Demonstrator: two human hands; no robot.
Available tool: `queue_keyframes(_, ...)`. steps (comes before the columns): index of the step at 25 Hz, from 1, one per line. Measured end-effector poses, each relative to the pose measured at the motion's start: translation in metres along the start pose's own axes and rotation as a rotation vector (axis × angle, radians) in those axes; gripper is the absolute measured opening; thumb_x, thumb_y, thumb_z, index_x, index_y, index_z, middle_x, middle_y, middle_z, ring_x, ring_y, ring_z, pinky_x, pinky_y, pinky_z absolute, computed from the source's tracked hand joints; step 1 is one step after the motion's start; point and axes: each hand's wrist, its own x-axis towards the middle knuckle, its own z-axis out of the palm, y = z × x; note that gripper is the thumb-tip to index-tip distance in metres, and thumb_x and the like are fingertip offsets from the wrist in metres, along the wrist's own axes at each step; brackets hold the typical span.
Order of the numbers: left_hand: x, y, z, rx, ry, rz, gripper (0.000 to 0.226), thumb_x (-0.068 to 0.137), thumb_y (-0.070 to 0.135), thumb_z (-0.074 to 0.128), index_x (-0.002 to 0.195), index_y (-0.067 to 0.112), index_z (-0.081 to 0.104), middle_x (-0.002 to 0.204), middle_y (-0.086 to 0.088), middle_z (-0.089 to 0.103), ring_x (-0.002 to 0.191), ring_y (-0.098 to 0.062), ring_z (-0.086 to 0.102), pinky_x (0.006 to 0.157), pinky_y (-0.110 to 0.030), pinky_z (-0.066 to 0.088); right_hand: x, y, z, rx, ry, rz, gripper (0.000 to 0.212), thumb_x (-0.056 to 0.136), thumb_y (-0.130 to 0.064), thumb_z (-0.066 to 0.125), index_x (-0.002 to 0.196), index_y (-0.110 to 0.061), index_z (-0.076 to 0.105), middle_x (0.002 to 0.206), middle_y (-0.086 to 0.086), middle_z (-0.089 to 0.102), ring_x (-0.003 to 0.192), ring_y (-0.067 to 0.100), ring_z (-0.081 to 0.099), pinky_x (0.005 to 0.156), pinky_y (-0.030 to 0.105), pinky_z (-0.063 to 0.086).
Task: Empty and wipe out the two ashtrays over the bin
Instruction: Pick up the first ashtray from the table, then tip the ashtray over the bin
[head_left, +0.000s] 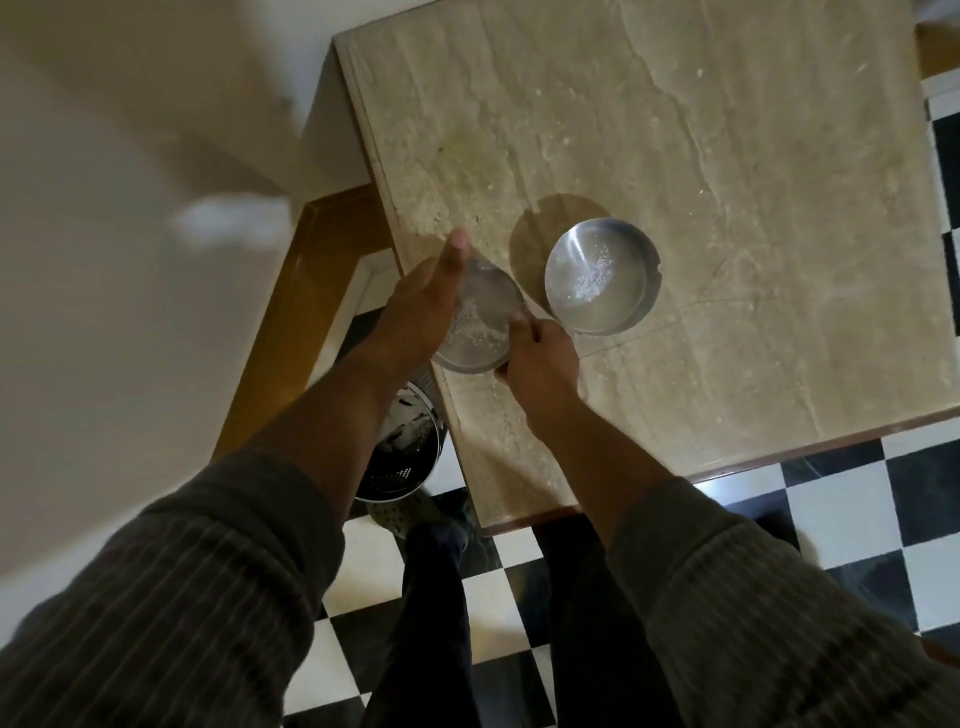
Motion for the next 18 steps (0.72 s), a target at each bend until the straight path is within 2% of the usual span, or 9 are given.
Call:
queue_keyframes(1, -0.001, -0.005, -0.004, -0.027, -0.007, -0.012, 0.085, 0.072, 0.093, 0.023, 0.132, 0.042, 0.057, 0.141, -0.002, 0.057, 0.131, -0.021, 0.052, 0.115, -0.055, 0.036, 0.002, 0.000, 0.002, -0.076, 0.002, -0.026, 0.031, 0.093, -0.030, 0.046, 0.096, -0.006, 0.064, 0.094, 0.011, 0.071, 0.089, 0.031, 0.070, 0.080, 0.053, 0.060)
queue_keyframes(3, -0.011, -0.015, -0.015, -0.084, 0.009, -0.051, 0.096, 0.068, 0.096, 0.022, 0.139, 0.039, 0.053, 0.148, 0.000, 0.055, 0.134, -0.020, 0.050, 0.114, -0.054, 0.035, 0.001, -0.004, 0.007, -0.250, -0.034, -0.068, 0.023, 0.094, -0.013, 0.044, 0.097, 0.001, 0.062, 0.092, 0.012, 0.065, 0.087, 0.031, 0.067, 0.078, 0.046, 0.059)
queue_keyframes(7, -0.042, -0.048, -0.045, -0.224, 0.138, -0.126, 0.075, 0.083, 0.084, 0.019, 0.130, 0.039, 0.056, 0.141, 0.003, 0.054, 0.129, -0.021, 0.054, 0.110, -0.050, 0.039, -0.013, -0.011, 0.033, -0.461, -0.156, -0.192, 0.018, 0.092, -0.015, 0.050, 0.088, 0.000, 0.059, 0.086, 0.012, 0.061, 0.077, 0.027, 0.063, 0.059, 0.033, 0.053)
queue_keyframes(10, -0.061, -0.080, -0.062, -0.287, 0.236, -0.191, 0.106, 0.071, 0.093, 0.027, 0.153, 0.027, 0.039, 0.152, -0.004, 0.048, 0.135, -0.025, 0.050, 0.114, -0.055, 0.039, -0.025, -0.005, 0.058, -0.465, -0.253, -0.197, 0.024, 0.089, -0.018, 0.055, 0.090, 0.004, 0.063, 0.088, 0.018, 0.068, 0.079, 0.032, 0.070, 0.071, 0.045, 0.061)
queue_keyframes(12, -0.068, -0.103, -0.076, -0.343, 0.300, -0.240, 0.090, 0.087, 0.080, 0.025, 0.153, 0.021, 0.036, 0.148, -0.004, 0.048, 0.135, -0.024, 0.048, 0.116, -0.056, 0.037, -0.032, 0.005, 0.081, -0.478, -0.314, -0.178, 0.023, 0.087, -0.019, 0.057, 0.091, 0.003, 0.066, 0.091, 0.021, 0.070, 0.080, 0.036, 0.072, 0.073, 0.052, 0.062)
queue_keyframes(14, -0.070, -0.134, -0.085, -0.363, 0.297, -0.308, 0.077, 0.096, 0.069, 0.021, 0.154, 0.021, 0.033, 0.156, -0.010, 0.043, 0.141, -0.031, 0.044, 0.118, -0.056, 0.033, -0.036, 0.018, 0.103, -0.497, -0.366, -0.159, 0.022, 0.088, -0.016, 0.057, 0.097, 0.002, 0.067, 0.095, 0.015, 0.070, 0.081, 0.030, 0.071, 0.070, 0.042, 0.064)
queue_keyframes(16, -0.074, -0.155, -0.087, -0.386, 0.273, -0.288, 0.071, 0.098, 0.065, 0.021, 0.154, 0.022, 0.034, 0.158, -0.010, 0.043, 0.142, -0.033, 0.044, 0.118, -0.056, 0.032, -0.039, 0.031, 0.117, -0.544, -0.433, -0.135, 0.027, 0.091, -0.011, 0.055, 0.113, 0.002, 0.063, 0.101, 0.011, 0.063, 0.079, 0.020, 0.065, 0.053, 0.017, 0.058)
queue_keyframes(17, -0.075, -0.167, -0.090, -0.407, 0.285, -0.270, 0.069, 0.099, 0.063, 0.022, 0.154, 0.024, 0.034, 0.158, -0.008, 0.042, 0.141, -0.033, 0.045, 0.118, -0.054, 0.033, -0.039, 0.040, 0.125, -0.549, -0.479, -0.101, 0.031, 0.093, -0.008, 0.053, 0.122, 0.002, 0.059, 0.108, 0.012, 0.062, 0.084, 0.021, 0.063, 0.049, 0.012, 0.055)
queue_keyframes(18, -0.075, -0.180, -0.092, -0.425, 0.299, -0.261, 0.067, 0.099, 0.062, 0.024, 0.155, 0.025, 0.033, 0.160, -0.008, 0.040, 0.140, -0.031, 0.045, 0.117, -0.052, 0.035, -0.039, 0.048, 0.133, -0.525, -0.522, -0.036, 0.035, 0.094, -0.006, 0.052, 0.128, 0.001, 0.055, 0.117, 0.015, 0.061, 0.095, 0.026, 0.063, 0.055, 0.016, 0.058)
